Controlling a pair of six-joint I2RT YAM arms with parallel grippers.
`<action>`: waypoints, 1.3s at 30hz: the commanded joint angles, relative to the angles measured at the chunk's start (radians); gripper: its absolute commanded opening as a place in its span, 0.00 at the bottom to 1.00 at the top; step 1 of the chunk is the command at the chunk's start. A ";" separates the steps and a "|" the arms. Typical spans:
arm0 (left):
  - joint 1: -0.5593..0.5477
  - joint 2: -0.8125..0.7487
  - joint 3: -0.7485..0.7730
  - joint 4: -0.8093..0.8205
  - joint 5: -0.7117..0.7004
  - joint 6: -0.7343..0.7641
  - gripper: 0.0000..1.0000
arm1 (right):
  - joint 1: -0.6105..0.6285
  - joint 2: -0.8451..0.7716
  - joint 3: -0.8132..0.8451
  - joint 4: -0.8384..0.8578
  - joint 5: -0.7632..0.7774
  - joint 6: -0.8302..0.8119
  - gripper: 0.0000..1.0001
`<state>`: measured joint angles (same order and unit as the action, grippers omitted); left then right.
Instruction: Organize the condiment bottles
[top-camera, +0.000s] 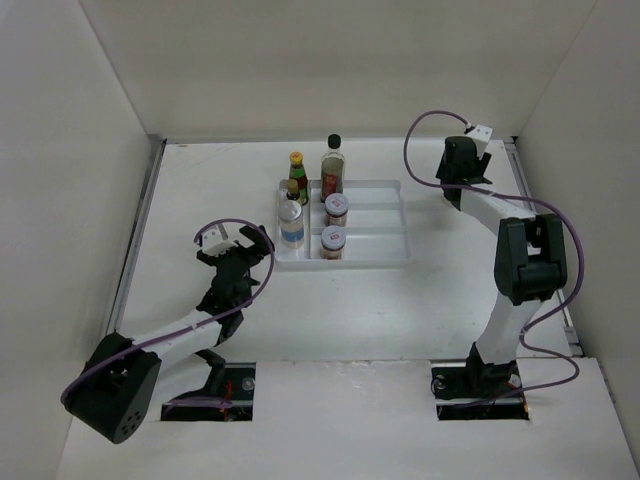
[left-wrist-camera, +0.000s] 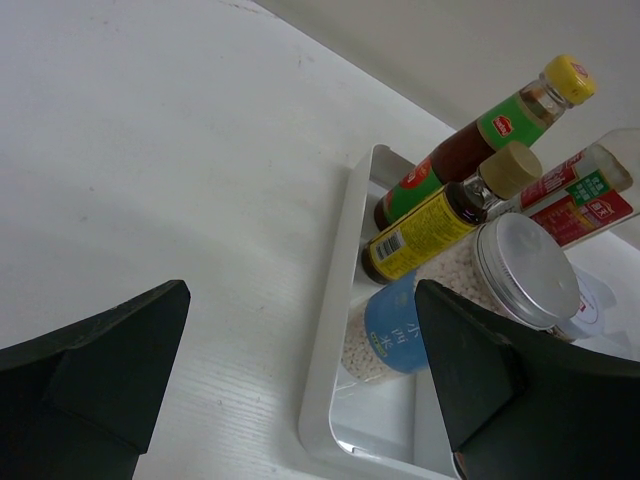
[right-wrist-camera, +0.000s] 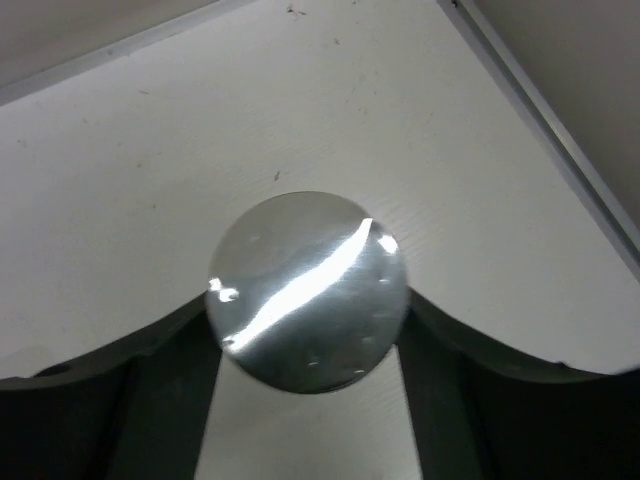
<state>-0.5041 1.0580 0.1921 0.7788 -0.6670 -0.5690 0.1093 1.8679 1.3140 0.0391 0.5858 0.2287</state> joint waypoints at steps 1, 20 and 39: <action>0.006 0.000 0.036 0.014 0.004 -0.009 1.00 | -0.007 -0.012 0.024 0.129 -0.020 -0.011 0.60; 0.048 -0.049 0.012 -0.052 -0.080 -0.107 1.00 | 0.358 -0.382 -0.274 0.268 -0.017 -0.012 0.48; 0.066 -0.033 0.027 -0.084 -0.006 -0.126 1.00 | 0.439 -0.290 -0.349 0.291 -0.043 0.083 0.54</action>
<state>-0.4454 1.0237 0.1925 0.6754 -0.6949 -0.6849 0.5385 1.5696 0.9497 0.2176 0.5407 0.2790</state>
